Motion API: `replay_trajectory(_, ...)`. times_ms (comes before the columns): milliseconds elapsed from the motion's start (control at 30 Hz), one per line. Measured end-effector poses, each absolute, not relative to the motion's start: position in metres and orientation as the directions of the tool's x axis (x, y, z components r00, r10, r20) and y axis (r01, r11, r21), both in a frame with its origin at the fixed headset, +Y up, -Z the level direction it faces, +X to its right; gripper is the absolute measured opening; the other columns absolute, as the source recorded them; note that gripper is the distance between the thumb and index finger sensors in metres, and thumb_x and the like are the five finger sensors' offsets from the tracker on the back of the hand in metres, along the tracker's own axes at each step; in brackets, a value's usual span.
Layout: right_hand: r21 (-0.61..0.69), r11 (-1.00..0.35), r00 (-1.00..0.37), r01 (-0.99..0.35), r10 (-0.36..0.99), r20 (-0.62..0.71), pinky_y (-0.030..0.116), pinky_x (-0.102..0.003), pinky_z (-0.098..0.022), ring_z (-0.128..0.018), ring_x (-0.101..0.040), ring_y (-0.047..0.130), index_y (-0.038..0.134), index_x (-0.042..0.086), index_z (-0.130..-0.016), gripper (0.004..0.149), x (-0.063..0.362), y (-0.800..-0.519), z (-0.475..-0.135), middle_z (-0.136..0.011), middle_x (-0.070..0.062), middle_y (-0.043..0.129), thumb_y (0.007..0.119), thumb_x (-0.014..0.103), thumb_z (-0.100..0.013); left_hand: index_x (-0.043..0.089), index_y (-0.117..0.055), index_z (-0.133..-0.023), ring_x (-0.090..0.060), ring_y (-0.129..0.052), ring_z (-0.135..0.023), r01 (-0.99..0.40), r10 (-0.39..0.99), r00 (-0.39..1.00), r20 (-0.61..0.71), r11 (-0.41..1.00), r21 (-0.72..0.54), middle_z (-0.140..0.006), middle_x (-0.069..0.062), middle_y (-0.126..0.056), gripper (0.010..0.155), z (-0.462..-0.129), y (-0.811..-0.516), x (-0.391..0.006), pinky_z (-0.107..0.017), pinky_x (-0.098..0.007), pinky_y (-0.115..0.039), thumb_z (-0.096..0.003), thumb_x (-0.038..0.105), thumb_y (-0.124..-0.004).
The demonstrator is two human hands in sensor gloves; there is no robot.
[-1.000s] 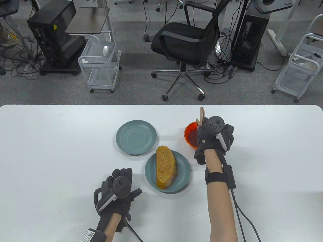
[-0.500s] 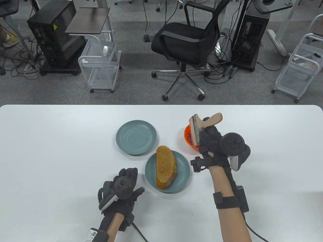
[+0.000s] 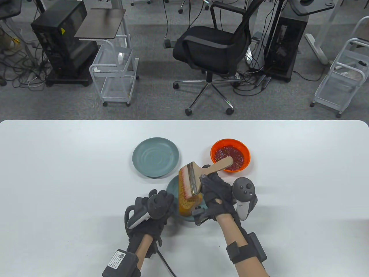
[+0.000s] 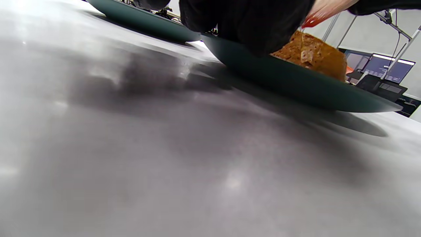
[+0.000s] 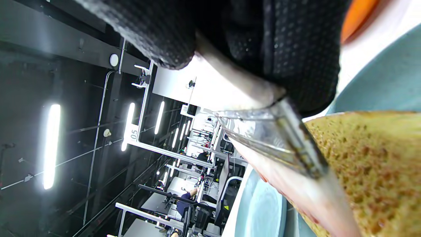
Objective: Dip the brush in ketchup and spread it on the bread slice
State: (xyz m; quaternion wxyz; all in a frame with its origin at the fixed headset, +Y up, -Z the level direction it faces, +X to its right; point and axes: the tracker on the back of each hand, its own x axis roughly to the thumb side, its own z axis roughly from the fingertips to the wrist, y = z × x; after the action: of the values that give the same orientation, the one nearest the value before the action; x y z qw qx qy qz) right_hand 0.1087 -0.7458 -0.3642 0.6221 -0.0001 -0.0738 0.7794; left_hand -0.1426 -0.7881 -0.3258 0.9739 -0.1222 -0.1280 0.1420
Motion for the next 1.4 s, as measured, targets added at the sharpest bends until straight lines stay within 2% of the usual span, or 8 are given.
replay_trajectory(300, -0.153, -0.239, -0.25, -0.959, 0.966, 0.058, 0.093, -0.048, -0.039, -0.064, -0.052, 0.099, 0.067, -0.007, -0.098, 0.054, 0.123, -0.758, -0.368, -0.083, -0.039, 0.076, 0.081, 0.018, -0.053, 0.023, -0.063, -0.111, -0.041, -0.039, -0.11, -0.233, 0.297, 0.929, 0.222, 0.934, -0.272, -0.119, -0.011, -0.047, 0.051, -0.325, -0.789, -0.14, -0.072, -0.057, -0.038, -0.0625, 0.038, -0.068)
replay_trajectory(467, -0.275, -0.383, -0.434, -0.882, 0.888, 0.154, 0.095, -0.047, -0.038, -0.063, -0.05, 0.101, 0.069, -0.006, -0.096, 0.053, 0.135, -0.742, -0.366, -0.082, -0.037, 0.078, 0.082, 0.02, -0.052, 0.023, -0.063, -0.111, -0.041, -0.039, -0.109, -0.233, 0.297, 0.93, 0.216, 0.932, -0.278, -0.119, -0.011, -0.047, 0.051, -0.325, -0.789, -0.14, -0.072, -0.057, -0.038, -0.0626, 0.038, -0.068)
replay_trajectory(667, -0.127, -0.252, -0.267, -0.959, 0.957, 0.111, 0.095, -0.047, -0.039, -0.064, -0.05, 0.101, 0.069, -0.006, -0.097, 0.053, 0.107, -0.749, -0.364, -0.083, -0.037, 0.078, 0.082, 0.019, -0.052, 0.022, -0.062, -0.111, -0.042, -0.038, -0.109, -0.253, 0.315, 0.927, 0.202, 0.925, -0.283, -0.119, -0.011, -0.046, 0.051, -0.324, -0.789, -0.139, -0.072, -0.057, -0.038, -0.0626, 0.038, -0.068)
replay_trajectory(733, -0.117, -0.262, -0.273, -0.958, 0.958, 0.089, 0.095, -0.047, -0.038, -0.063, -0.05, 0.101, 0.069, -0.007, -0.097, 0.053, 0.101, -0.753, -0.365, -0.082, -0.038, 0.078, 0.082, 0.019, -0.052, 0.022, -0.062, -0.111, -0.041, -0.038, -0.109, -0.254, 0.316, 0.927, 0.201, 0.925, -0.282, -0.119, -0.012, -0.046, 0.051, -0.324, -0.789, -0.14, -0.072, -0.057, -0.038, -0.0627, 0.038, -0.067)
replay_trajectory(867, -0.172, -0.296, -0.315, -0.94, 0.944, 0.096, 0.096, -0.047, -0.037, -0.061, -0.05, 0.102, 0.07, -0.008, -0.095, 0.052, 0.111, -0.752, -0.369, -0.081, -0.038, 0.079, 0.082, 0.018, -0.052, 0.023, -0.062, -0.111, -0.042, -0.038, -0.109, -0.253, 0.315, 0.928, 0.198, 0.925, -0.284, -0.119, -0.011, -0.045, 0.051, -0.324, -0.788, -0.14, -0.072, -0.057, -0.037, -0.0627, 0.037, -0.067)
replay_trajectory(1000, -0.314, -0.427, -0.491, -0.848, 0.855, 0.165, 0.098, -0.045, -0.035, -0.06, -0.048, 0.104, 0.071, -0.008, -0.094, 0.052, 0.127, -0.744, -0.367, -0.079, -0.037, 0.081, 0.082, 0.02, -0.051, 0.022, -0.063, -0.111, -0.043, -0.039, -0.109, -0.251, 0.311, 0.93, 0.196, 0.927, -0.28, -0.118, -0.012, -0.046, 0.05, -0.324, -0.787, -0.139, -0.072, -0.058, -0.038, -0.0628, 0.035, -0.068)
replay_trajectory(1200, -0.189, -0.264, -0.288, -0.946, 0.951, 0.115, 0.097, -0.046, -0.036, -0.061, -0.05, 0.102, 0.069, -0.008, -0.095, 0.052, 0.11, -0.752, -0.365, -0.081, -0.038, 0.078, 0.082, 0.019, -0.052, 0.021, -0.063, -0.111, -0.044, -0.039, -0.109, -0.251, 0.309, 0.932, 0.188, 0.927, -0.278, -0.118, -0.013, -0.046, 0.05, -0.323, -0.787, -0.137, -0.072, -0.058, -0.038, -0.0627, 0.035, -0.067)
replay_trajectory(1400, -0.232, -0.269, -0.295, -0.935, 0.952, 0.083, 0.096, -0.048, -0.035, -0.059, -0.052, 0.102, 0.071, -0.008, -0.094, 0.052, 0.114, -0.755, -0.368, -0.081, -0.038, 0.079, 0.083, 0.017, -0.051, 0.022, -0.062, -0.111, -0.043, -0.039, -0.109, -0.258, 0.317, 0.932, 0.177, 0.921, -0.292, -0.119, -0.012, -0.044, 0.05, -0.322, -0.788, -0.139, -0.072, -0.058, -0.037, -0.0628, 0.035, -0.067)
